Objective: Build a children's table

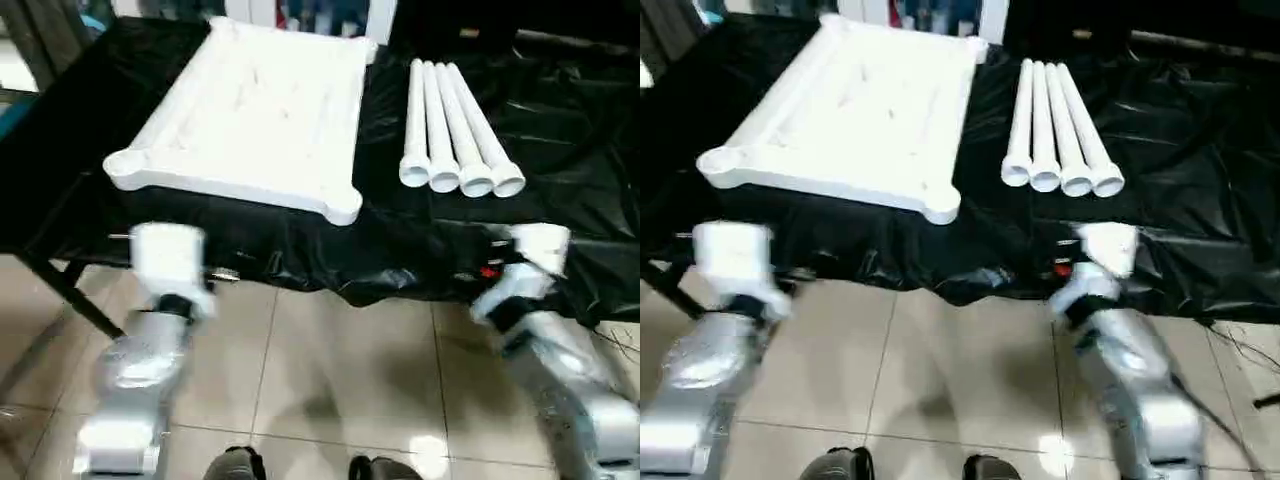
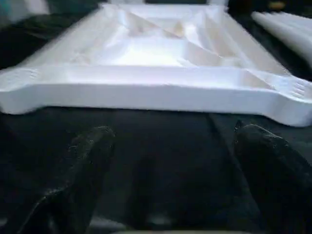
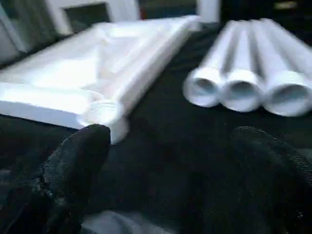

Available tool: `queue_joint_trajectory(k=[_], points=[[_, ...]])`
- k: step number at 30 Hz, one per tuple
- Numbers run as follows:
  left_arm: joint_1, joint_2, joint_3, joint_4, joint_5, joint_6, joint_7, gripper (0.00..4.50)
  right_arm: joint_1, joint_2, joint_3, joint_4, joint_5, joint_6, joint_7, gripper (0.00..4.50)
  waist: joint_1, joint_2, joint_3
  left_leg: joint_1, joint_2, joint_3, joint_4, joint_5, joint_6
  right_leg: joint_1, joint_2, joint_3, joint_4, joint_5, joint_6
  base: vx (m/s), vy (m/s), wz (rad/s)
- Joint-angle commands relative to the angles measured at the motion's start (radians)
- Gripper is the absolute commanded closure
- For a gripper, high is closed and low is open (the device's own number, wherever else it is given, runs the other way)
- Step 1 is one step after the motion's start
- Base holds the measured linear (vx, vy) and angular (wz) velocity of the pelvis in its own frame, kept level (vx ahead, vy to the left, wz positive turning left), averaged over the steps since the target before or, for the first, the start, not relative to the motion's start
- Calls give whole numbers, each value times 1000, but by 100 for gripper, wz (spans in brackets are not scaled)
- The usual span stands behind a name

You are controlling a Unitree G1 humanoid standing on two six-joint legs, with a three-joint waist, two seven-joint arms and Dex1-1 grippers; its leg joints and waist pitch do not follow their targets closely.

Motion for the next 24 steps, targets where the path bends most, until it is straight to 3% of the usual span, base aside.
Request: queue_joint_trajectory(k=[1, 2, 3, 4, 5, 6, 7, 8, 9, 10, 11, 12, 13, 14, 15, 17, 18, 21, 22, 23, 24], points=[[-24, 15, -14, 13, -10, 12, -19, 10, 12, 1, 24, 4, -30, 20, -9, 6, -2, 12, -66, 34, 53, -35, -79, -200, -8, 40, -50, 35, -66, -43, -186, 0, 0, 0], [-33, 26, -17, 24, -4, 14, -21, 10, 13, -1, 41, 6, -51, 25, -12, 6, -2, 13, -64, 37, 52, -37, -82, -256, -20, 39, -51, 34, -73, -131, -173, 0, 0, 0], [-39, 35, -16, 27, 1, 18, -20, 10, 15, 1, 53, 7, -59, 29, -11, 6, -7, 15, -56, 52, 47, -41, -92, -405, -53, 37, -48, 30, -96, -377, -124, 0, 0, 0], [-39, 38, -6, 19, -4, 24, -18, 10, 19, 13, 59, 9, -49, 23, -2, 6, -6, 8, -70, 56, 45, -43, -90, -425, -51, 49, -47, 25, -97, -422, -116, 0, 0, 0], [-36, 40, 2, 8, -10, 30, -17, 10, 22, 19, 66, 15, -47, 15, 2, 6, -8, 8, -66, 55, 42, -42, -92, -447, -42, 55, -48, 21, -109, -510, -102, 0, 0, 0], [-30, 42, 16, -4, -17, 36, -19, 10, 22, 30, 76, 31, -51, 2, 4, 6, -9, 12, -59, 63, 40, -42, -93, -474, -40, 51, -46, 17, -121, -572, -94, 0, 0, 0], [-18, 41, 36, 3, -22, 23, -25, 10, 16, 45, 91, 68, -66, -20, 2, 6, -13, 12, -63, 72, 35, -42, -88, -482, -33, 57, -46, 14, -132, -632, -90, 0, 0, 0], [3, 43, 48, 7, -2, 22, -14, 10, 4, 51, 103, 88, -87, -22, -14, 6, -11, 36, -68, 75, 36, -46, -93, -458, -28, 65, -51, 12, -133, -601, -109, 0, 0, 0], [14, 45, 49, 1, 15, 33, 1, 10, -4, 49, 103, 78, -88, -8, -22, 6, -18, 24, -80, 56, 37, -50, -100, -395, -17, 94, -42, 8, -124, -499, -125, 0, 0, 0], [18, 38, 54, -4, 5, 37, 3, 10, -18, 56, 98, 64, -63, -5, -8, 6, -15, 26, -89, 58, 38, -48, -99, -364, -9, 99, -40, 8, -119, -443, -137, 65, 28, -5], [19, 34, 54, 0, -4, 30, 0, 10, -28, 60, 97, 70, -55, -12, 3, 6, -16, 19, -92, 72, 39, -42, -98, -328, 17, 92, -36, 7, -110, -341, -173, 74, 15, 8], [23, 40, 46, 6, 2, 21, -2, 10, -34, 59, 102, 86, -71, -20, 1, 6, -16, 29, -98, 82, 39, -39, -98, -296, 40, 91, -34, 4, -100, -251, -216, 74, 15, 8], [23, 40, 46, 6, 2, 21, -2, 10, -34, 59, 102, 86, -71, -20, 1, 6, -16, 30, -100, 77, 37, -38, -95, -269, 50, 98, -35, 4, -95, -206, -234, 78, -5, 7], [29, 45, 31, 4, 10, 21, 1, 10, -37, 49, 113, 107, -99, -34, 5, 6, -10, 32, -119, 79, 33, -35, -88, -199, 78, 110, -36, 1, -83, -109, -264, 89, -7, 4], [27, 42, 30, 2, 9, 22, 3, 10, -39, 49, 112, 107, -97, -34, 8, 6, -8, 29, -121, 70, 25, -34, -81, -133, 112, 121, -32, 1, -73, -24, -280, 89, -7, 4], [17, 24, 34, -6, -4, 27, 11, 10, -52, 54, 104, 110, -82, -41, 25, 6, 1, 17, -131, 63, 18, -31, -73, -91, 142, 134, -32, 4, -67, 32, -289, 82, -2, 4], [8, 12, 37, -10, -11, 29, 16, 10, -63, 59, 98, 118, -74, -47, 34, 6, 7, 23, -136, 60, 17, -32, -70, -68, 165, 141, -34, 0, -67, 36, -300, 71, -1, 4], [5, -6, 39, -7, -13, 17, 18, 10, -85, 64, 98, 146, -85, -60, 30, 6, 9, 23, -150, 61, 14, -39, -62, -7, 191, 151, -26, -8, -58, 65, -292, 76, 8, 2], [0, -11, 39, 3, -11, 11, 22, 10, -95, 67, 98, 155, -88, -65, 32, 6, 7, 41, -158, 128, 37, -23, -66, -20, 146, 114, -6, 5, -46, 54, -291, 97, 12, -8], [-4, -12, 39, 10, -8, 8, 24, 10, -96, 67, 100, 158, -91, -70, 33, 6, -3, 30, -133, 182, 80, -20, -89, -109, 31, 61, 13, 0, -25, -14, -274, 93, 0, -34], [-7, -13, 39, 16, -8, 3, 27, 10, -96, 68, 101, 162, -94, -78, 33, 6, -8, 18, -115, 213, 86, 4, -95, -256, -46, 35, 4, 5, -26, -68, -268, 93, 0, -34]])
